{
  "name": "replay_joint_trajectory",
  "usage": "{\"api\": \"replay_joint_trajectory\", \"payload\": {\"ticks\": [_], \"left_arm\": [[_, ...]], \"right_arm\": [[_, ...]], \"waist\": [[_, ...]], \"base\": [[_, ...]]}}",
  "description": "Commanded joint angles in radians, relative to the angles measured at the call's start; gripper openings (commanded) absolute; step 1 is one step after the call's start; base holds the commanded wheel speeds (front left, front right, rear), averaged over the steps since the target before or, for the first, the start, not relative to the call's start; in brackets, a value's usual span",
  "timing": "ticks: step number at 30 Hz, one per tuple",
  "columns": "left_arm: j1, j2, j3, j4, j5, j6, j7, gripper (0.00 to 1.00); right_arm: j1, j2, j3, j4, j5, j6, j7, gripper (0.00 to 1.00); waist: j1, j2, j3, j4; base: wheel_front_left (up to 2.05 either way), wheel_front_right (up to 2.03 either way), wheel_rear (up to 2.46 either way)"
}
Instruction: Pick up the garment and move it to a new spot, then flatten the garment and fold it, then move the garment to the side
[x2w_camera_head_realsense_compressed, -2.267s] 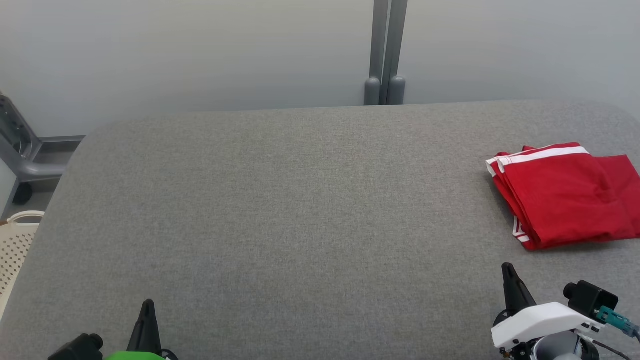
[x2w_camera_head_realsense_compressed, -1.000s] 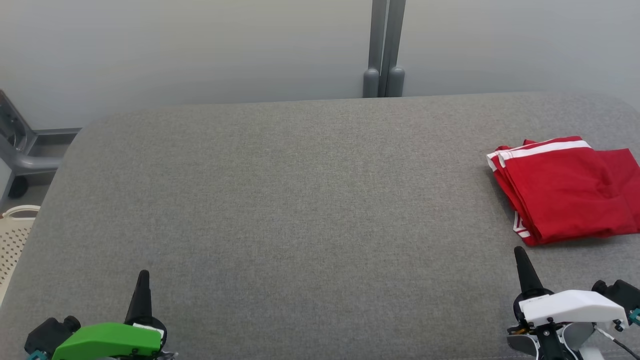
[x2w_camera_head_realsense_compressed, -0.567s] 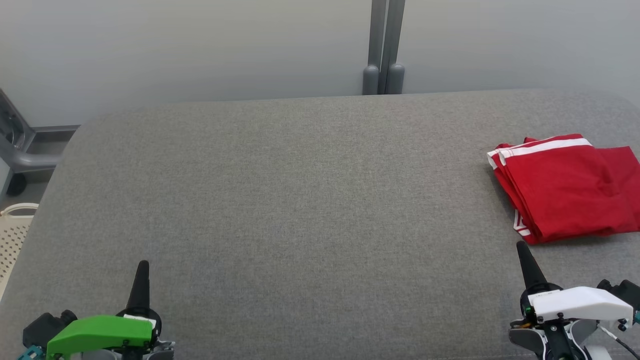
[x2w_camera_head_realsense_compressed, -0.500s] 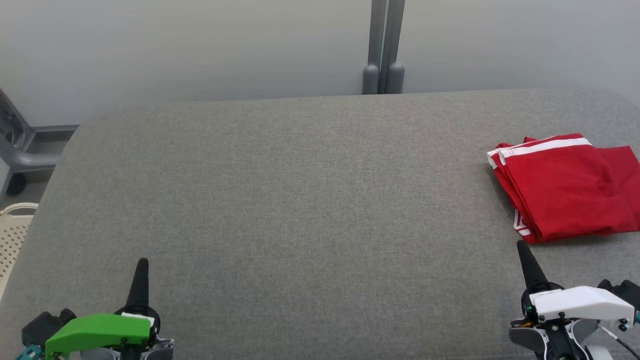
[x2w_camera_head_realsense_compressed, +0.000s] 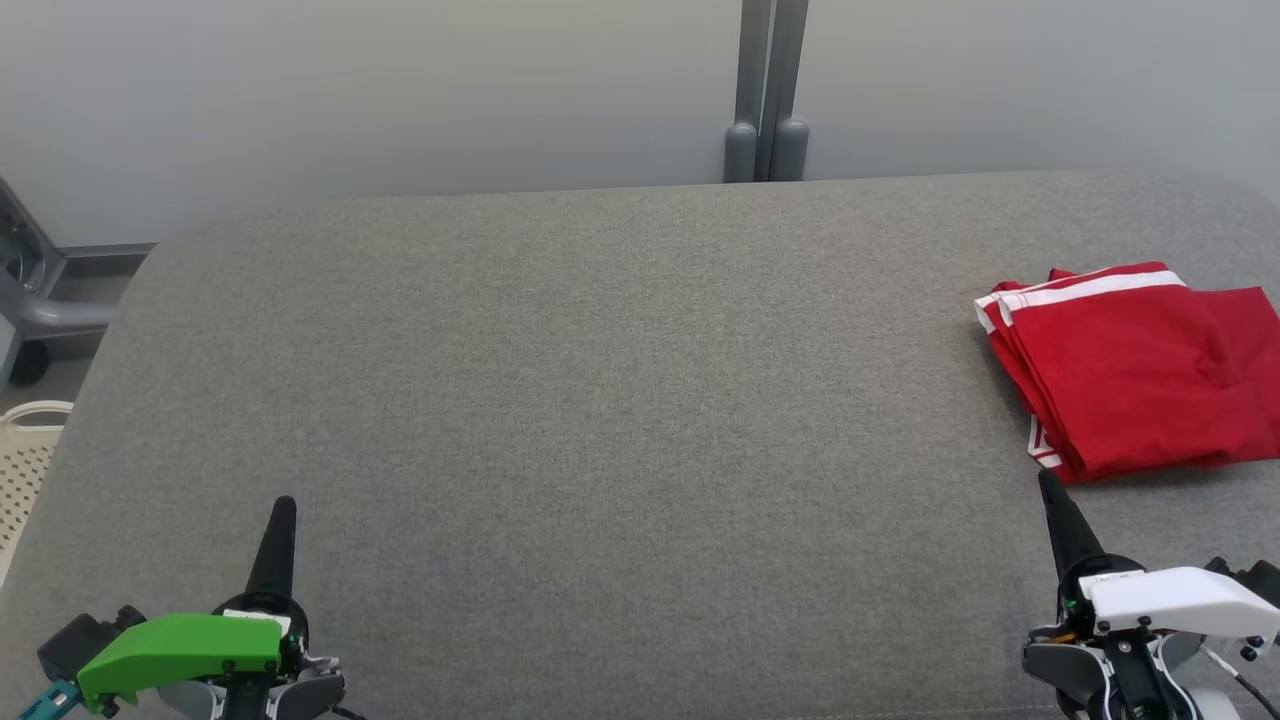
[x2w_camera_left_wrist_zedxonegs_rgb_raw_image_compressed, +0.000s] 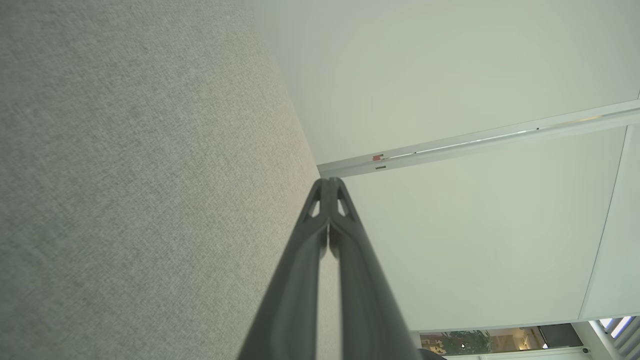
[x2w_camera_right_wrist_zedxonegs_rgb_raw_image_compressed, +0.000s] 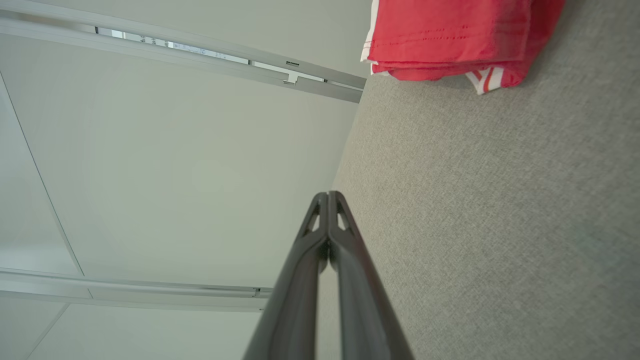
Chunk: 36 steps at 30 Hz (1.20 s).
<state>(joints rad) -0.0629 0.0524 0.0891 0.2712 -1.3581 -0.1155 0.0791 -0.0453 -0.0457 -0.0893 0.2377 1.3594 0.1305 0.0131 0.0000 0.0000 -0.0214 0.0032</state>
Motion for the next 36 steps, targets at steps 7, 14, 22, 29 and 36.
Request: {"api": "replay_joint_trajectory", "payload": {"ticks": [7, 14, 22, 29, 36], "left_arm": [[-0.033, 0.001, 0.008, -0.010, -0.068, -0.008, 0.019, 0.00], [-0.043, 0.000, 0.014, -0.012, -0.126, -0.011, 0.036, 0.00], [-0.052, -0.001, 0.019, -0.014, -0.180, -0.015, 0.053, 0.00], [-0.060, -0.002, 0.022, -0.017, -0.225, -0.018, 0.067, 0.00], [-0.064, -0.002, 0.025, -0.019, -0.254, -0.018, 0.076, 0.00]], "right_arm": [[0.006, -0.006, -0.008, -0.025, 0.068, 0.000, 0.018, 0.00], [0.008, -0.006, -0.013, -0.039, 0.129, 0.000, 0.032, 0.00], [0.011, -0.006, -0.017, -0.051, 0.184, 0.000, 0.046, 0.00], [0.013, -0.007, -0.021, -0.063, 0.232, 0.000, 0.057, 0.00], [0.014, -0.007, -0.024, -0.070, 0.264, 0.000, 0.066, 0.00]], "waist": [[0.0000, 0.0000, 0.004, -0.001], [0.0000, 0.0000, 0.009, -0.001], [0.0000, 0.0000, 0.014, -0.002], [0.0000, 0.0000, 0.019, -0.003], [0.0000, 0.0000, 0.022, -0.003]], "base": [[0.00, 0.00, 0.00], [0.00, 0.00, 0.00], [0.00, 0.00, 0.00], [0.00, 0.00, 0.00], [0.00, 0.00, 0.00]]}}
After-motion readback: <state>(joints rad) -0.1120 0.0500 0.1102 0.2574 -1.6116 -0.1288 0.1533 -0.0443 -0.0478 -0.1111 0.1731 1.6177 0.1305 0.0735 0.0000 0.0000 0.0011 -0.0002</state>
